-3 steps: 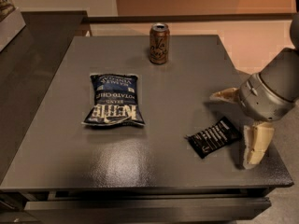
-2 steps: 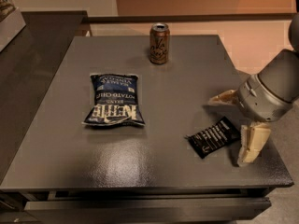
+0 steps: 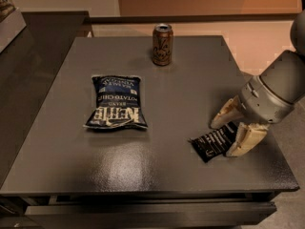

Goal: Move rxbar chocolate near blue chip bag

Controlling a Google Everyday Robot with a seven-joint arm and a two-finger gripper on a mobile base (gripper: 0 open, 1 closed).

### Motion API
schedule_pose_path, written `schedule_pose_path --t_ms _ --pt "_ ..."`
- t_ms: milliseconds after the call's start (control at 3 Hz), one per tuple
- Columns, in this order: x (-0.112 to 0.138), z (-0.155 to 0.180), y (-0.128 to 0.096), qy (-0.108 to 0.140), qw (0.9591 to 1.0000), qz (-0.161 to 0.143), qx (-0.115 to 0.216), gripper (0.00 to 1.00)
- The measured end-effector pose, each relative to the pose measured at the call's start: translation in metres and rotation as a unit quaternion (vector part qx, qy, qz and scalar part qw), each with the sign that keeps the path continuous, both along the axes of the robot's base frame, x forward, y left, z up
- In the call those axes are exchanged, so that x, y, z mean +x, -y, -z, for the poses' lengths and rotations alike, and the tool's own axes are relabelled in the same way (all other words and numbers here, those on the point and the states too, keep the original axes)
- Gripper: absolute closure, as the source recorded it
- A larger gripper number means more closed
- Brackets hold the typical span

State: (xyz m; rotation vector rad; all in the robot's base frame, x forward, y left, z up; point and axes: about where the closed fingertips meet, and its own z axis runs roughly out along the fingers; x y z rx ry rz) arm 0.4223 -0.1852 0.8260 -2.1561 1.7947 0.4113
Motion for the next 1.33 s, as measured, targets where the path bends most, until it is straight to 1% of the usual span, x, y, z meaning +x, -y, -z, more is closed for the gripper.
schedule_pose_path --t_ms 333,667,1000,1333 --pt "0.0 -0.004 0.0 0.0 1.0 0.0 0.0 0.83" --pt "0.0 -0.004 0.0 0.0 1.0 0.0 0.0 1.0" --pt "-0.001 -0.012 -0.008 0.002 1.0 0.005 0.0 1.0" --pt "0.006 -0.022 -0.02 0.005 0.9999 0.015 -0.002 1.0"
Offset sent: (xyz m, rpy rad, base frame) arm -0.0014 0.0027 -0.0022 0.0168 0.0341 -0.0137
